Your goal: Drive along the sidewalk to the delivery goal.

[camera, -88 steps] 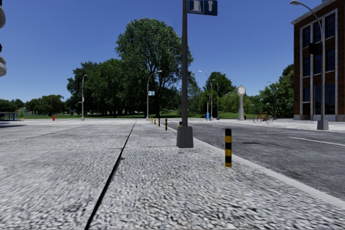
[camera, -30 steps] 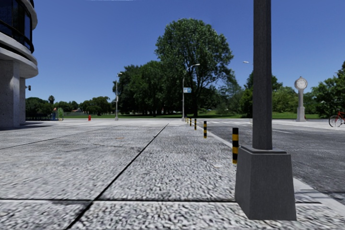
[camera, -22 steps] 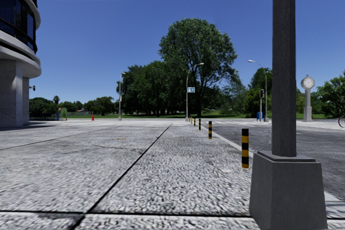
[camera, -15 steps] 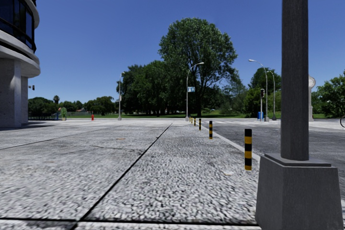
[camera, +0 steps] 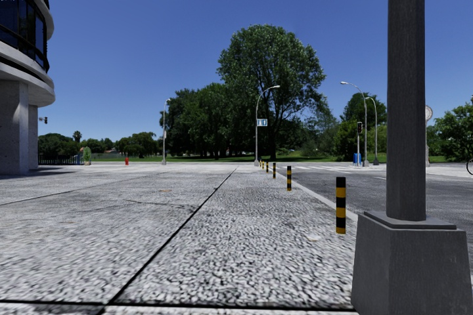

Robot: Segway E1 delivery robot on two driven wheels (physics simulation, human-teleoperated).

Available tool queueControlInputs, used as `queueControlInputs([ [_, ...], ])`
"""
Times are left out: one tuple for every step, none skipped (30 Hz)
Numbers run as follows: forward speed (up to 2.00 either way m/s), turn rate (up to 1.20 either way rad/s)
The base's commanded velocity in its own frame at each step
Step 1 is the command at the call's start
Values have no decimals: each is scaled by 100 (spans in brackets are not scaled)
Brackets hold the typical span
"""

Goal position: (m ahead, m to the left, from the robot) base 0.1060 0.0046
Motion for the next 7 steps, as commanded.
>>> queueControlInputs([
  [0, 0],
  [0, 0],
  [0, 0],
  [0, 0],
  [0, 0],
  [0, 0],
  [0, 0],
])
